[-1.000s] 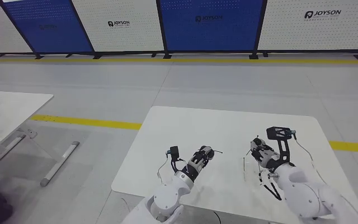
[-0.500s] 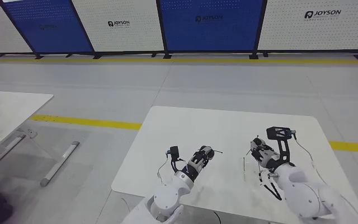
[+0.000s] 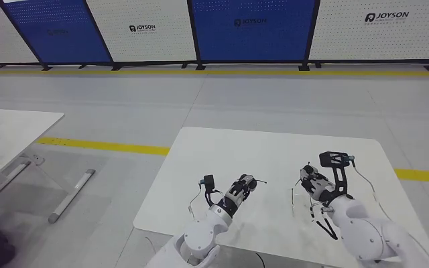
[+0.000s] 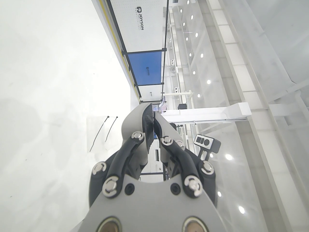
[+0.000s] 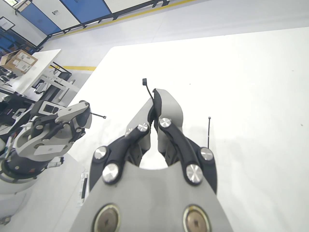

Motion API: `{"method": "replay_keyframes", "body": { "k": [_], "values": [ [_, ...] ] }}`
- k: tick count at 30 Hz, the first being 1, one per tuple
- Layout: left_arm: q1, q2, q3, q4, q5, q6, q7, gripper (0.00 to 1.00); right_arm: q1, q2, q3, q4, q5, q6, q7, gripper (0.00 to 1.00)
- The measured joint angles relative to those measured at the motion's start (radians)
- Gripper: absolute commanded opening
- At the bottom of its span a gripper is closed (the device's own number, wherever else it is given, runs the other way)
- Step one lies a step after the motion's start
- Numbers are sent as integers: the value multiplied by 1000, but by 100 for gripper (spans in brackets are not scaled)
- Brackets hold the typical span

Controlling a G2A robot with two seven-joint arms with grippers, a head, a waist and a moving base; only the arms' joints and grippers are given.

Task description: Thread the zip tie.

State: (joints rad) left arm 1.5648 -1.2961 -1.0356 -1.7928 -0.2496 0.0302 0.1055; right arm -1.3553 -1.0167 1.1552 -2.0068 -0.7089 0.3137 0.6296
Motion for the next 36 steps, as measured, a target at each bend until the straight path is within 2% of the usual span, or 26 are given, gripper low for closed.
{"method": "replay_keyframes", "body": {
  "k": [5,7,10,12,17,25,28,32,36],
  "values": [
    [0,0,0,0,0,0,0,0,-1,-1,0,0,2,-2,-3,0],
    [-2,0,-2,7,1,1,-2,0,-12,-4,1,-5,25,-15,-39,0],
    [-7,1,-6,19,18,7,-10,0,-40,-12,5,-11,86,-57,-129,0],
    [-7,3,-5,13,34,9,-26,0,-53,-17,9,-3,144,-89,-169,0],
    [4,6,-8,-14,48,12,-53,0,-51,-26,5,31,259,-127,-182,0],
    [4,6,-8,-13,48,12,-52,0,-51,-25,5,30,241,-126,-182,0],
    [0,4,-7,-11,34,-4,-47,0,-60,-30,1,39,254,-137,-217,0],
    [-17,-4,2,12,-21,-49,-32,0,-61,-48,-33,79,310,-164,-338,0],
    [-26,-7,6,29,-34,-58,-33,0,-49,-57,-55,104,337,-180,-366,0]
  ]
}}
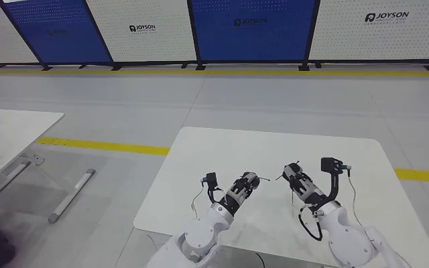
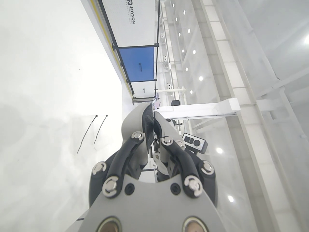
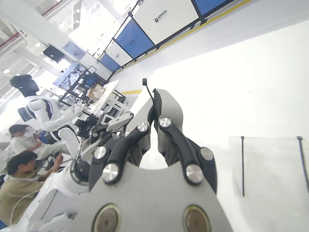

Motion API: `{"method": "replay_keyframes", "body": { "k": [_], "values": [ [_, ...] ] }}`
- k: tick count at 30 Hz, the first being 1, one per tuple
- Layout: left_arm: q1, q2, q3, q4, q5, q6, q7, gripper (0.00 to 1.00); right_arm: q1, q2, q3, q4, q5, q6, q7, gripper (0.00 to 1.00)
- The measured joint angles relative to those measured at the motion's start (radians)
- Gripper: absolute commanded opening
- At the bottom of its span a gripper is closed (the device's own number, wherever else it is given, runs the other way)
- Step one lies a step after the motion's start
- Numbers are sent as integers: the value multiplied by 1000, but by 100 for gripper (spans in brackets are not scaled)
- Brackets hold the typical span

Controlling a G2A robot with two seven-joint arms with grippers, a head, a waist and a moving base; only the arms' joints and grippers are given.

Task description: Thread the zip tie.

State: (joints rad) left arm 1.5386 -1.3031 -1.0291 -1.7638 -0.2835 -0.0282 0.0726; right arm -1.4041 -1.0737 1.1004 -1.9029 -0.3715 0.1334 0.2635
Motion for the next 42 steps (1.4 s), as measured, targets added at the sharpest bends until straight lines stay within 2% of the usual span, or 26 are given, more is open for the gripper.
{"method": "replay_keyframes", "body": {
  "k": [9,15,42],
  "values": [
    [-3,-1,3,5,14,-6,9,0,-4,-1,-1,0,-1,-3,-5,0],
    [-10,-10,21,16,1,-23,61,0,-7,-16,-38,25,-24,-24,-94,0],
    [-9,-12,23,18,8,-15,56,0,0,-32,-59,63,-36,-45,-132,0]
  ]
}}
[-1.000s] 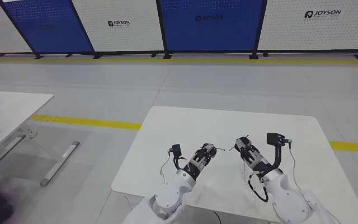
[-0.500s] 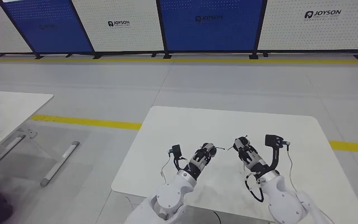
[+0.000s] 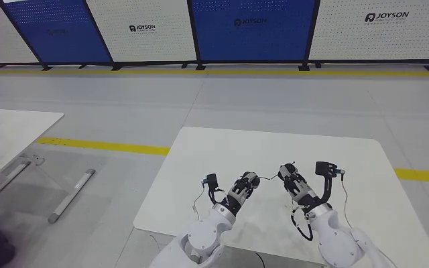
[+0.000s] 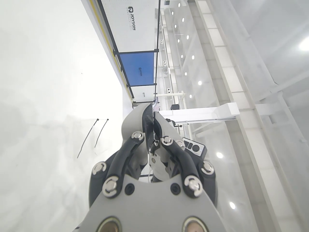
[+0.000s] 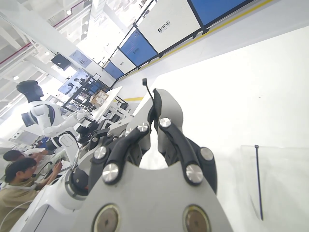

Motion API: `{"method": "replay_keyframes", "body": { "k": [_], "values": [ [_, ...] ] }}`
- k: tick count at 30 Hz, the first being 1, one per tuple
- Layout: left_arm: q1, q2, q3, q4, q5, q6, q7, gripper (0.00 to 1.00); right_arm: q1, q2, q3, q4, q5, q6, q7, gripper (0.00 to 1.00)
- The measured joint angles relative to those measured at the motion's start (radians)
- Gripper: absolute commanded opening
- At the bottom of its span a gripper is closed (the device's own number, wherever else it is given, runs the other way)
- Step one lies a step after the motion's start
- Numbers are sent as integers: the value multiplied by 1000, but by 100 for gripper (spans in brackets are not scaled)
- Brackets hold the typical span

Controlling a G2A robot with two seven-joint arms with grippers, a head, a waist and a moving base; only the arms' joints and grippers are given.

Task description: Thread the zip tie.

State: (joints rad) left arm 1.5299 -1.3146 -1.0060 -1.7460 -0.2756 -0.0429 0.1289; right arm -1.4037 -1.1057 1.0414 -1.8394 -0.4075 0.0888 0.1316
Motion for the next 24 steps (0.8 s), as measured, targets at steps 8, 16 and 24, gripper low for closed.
{"method": "replay_keyframes", "body": {
  "k": [8,16,24],
  "values": [
    [0,-1,2,2,12,0,-5,0,-9,-7,9,5,-18,-8,5,0],
    [4,-4,5,-1,23,-8,1,0,-21,-13,23,5,-28,-20,15,0],
    [6,-6,5,-1,34,-12,7,0,-37,-18,43,-5,-27,-34,6,0]
  ]
}}
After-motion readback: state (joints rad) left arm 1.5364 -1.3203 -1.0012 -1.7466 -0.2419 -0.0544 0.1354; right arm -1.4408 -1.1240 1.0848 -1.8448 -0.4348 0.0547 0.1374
